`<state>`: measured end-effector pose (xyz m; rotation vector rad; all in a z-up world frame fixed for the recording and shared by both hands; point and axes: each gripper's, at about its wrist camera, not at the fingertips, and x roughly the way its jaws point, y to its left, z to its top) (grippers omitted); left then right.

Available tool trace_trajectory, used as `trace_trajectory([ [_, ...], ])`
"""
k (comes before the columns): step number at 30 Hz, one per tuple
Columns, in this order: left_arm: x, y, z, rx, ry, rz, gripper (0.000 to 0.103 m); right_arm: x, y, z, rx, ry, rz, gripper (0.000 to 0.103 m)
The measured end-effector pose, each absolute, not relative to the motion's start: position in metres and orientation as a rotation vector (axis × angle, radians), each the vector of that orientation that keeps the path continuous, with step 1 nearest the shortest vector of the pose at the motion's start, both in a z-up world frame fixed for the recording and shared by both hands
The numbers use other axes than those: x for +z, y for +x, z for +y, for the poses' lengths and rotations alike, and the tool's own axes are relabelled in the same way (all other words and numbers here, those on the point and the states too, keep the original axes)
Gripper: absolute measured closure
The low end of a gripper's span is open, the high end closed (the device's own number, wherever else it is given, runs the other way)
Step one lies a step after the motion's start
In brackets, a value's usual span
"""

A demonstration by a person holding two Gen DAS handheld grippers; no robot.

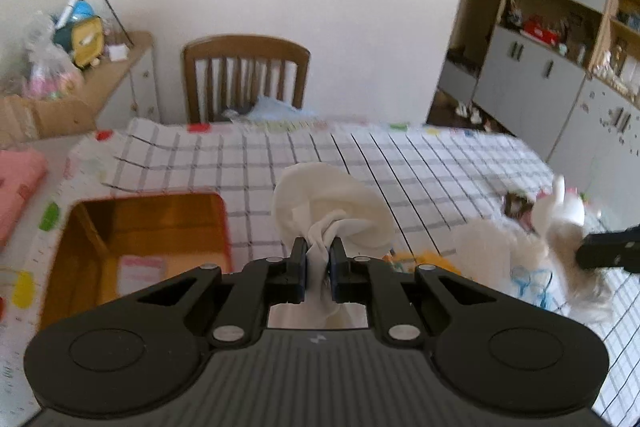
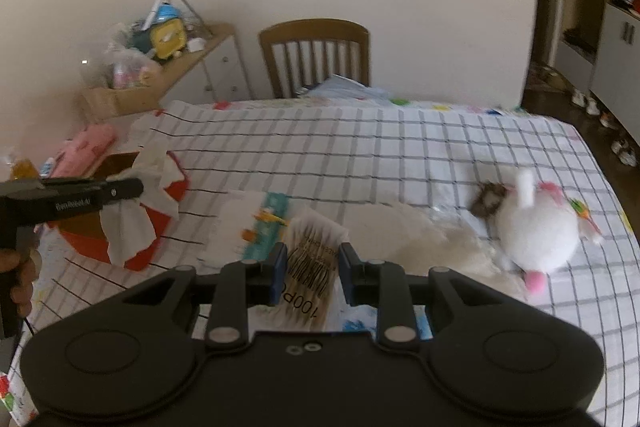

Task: Organize soft objects
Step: 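Lift the white cloth with the left tool while the right tool carries the swab pack toward the tin, then lower the swab pack into the tin with the right tool while the left tool holds the cloth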

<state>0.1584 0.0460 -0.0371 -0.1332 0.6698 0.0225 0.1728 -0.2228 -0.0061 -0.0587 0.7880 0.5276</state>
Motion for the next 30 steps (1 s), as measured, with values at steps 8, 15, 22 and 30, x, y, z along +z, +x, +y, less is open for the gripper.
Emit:
trace_trajectory([
  [8, 0.0, 0.147, 0.094, 0.107, -0.154, 0.611, 0.092, 0.018, 0.181, -0.164, 0.653, -0.087, 0.746, 0.076],
  [15, 0.003, 0.144, 0.132, 0.168, -0.154, 0.618, 0.092, 0.028, 0.185, -0.098, 0.756, -0.139, 0.721, 0.076],
  [22, -0.014, 0.146, 0.164, 0.214, -0.164, 0.668, 0.092, 0.018, 0.194, -0.036, 0.828, -0.179, 0.75, 0.076],
  [30, -0.046, 0.155, 0.192, 0.245, -0.179, 0.738, 0.092, -0.012, 0.218, 0.021, 0.828, -0.237, 0.795, 0.076],
])
